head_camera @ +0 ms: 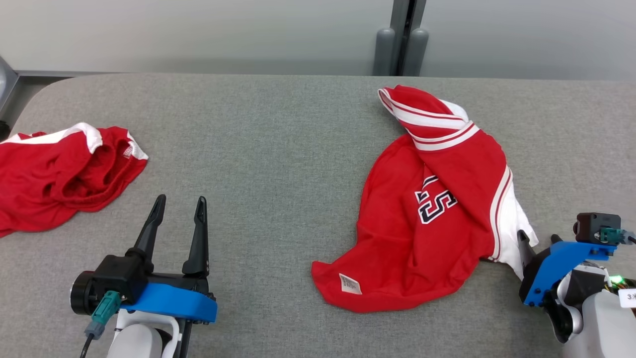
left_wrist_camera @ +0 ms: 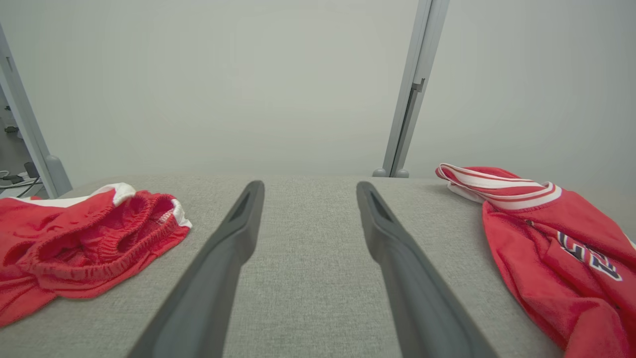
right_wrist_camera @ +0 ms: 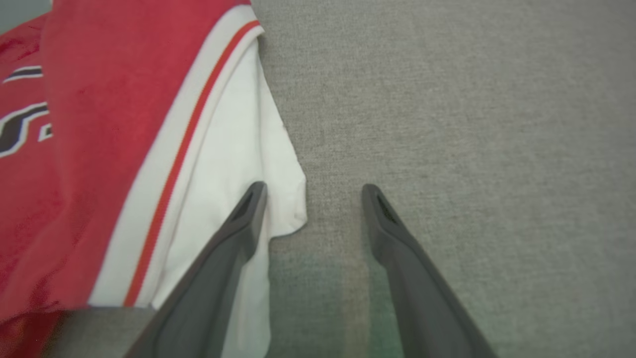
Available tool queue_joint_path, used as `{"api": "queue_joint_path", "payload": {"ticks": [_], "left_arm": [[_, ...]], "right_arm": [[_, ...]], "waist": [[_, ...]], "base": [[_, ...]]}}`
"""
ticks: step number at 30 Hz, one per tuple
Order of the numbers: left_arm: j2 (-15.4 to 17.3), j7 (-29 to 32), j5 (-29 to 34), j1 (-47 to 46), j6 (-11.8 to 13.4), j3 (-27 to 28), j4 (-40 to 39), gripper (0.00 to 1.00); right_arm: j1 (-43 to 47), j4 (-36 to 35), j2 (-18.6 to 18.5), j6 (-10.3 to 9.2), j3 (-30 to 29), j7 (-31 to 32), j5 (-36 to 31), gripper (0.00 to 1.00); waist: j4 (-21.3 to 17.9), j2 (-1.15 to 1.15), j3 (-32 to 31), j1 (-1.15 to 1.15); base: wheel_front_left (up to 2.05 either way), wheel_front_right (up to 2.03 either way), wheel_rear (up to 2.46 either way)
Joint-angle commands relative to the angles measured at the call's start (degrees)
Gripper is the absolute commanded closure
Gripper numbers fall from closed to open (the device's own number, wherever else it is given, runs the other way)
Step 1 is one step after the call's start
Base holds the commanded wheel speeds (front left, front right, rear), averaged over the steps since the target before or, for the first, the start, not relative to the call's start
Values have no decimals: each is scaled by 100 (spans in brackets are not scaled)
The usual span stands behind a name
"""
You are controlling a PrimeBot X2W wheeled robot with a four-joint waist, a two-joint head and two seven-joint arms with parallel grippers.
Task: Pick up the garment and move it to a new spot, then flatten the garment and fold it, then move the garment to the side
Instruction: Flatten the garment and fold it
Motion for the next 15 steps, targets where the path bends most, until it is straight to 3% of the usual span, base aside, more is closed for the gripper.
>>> {"api": "queue_joint_path", "payload": {"ticks": [1, 4, 6, 7, 8, 15], "left_arm": [[33, -25, -6, -62, -2, 7, -10, 0], [61, -25, -16, -70, -4, 4, -22, 0], [73, -25, -20, -76, -5, -1, -26, 0], [78, -25, -21, -76, -5, 0, -26, 0], [84, -25, -23, -72, -5, 5, -24, 0], [106, -25, -41, 12, 29, 28, -15, 0]], "right_arm": [[-90, 68, 17, 1, -26, -35, -48, 0], [-206, 363, 20, 1, -45, 12, -168, 0], [-260, 544, 34, 1, -7, 55, -237, 36], [-285, 630, 39, 2, 35, 67, -253, 71], [-306, 695, 50, 2, 83, 52, -238, 100], [-314, 493, -3, -1, 6, -187, -336, 100]], "waist": [[33, 0, 31, 1], [65, 0, 61, 1], [78, 0, 68, 1], [78, 0, 69, 1], [74, 0, 68, 1], [-65, 0, -30, 1]], "base": [[0, 0, 0], [0, 0, 0], [0, 0, 0], [0, 0, 0], [0, 0, 0], [0, 0, 0]]}}
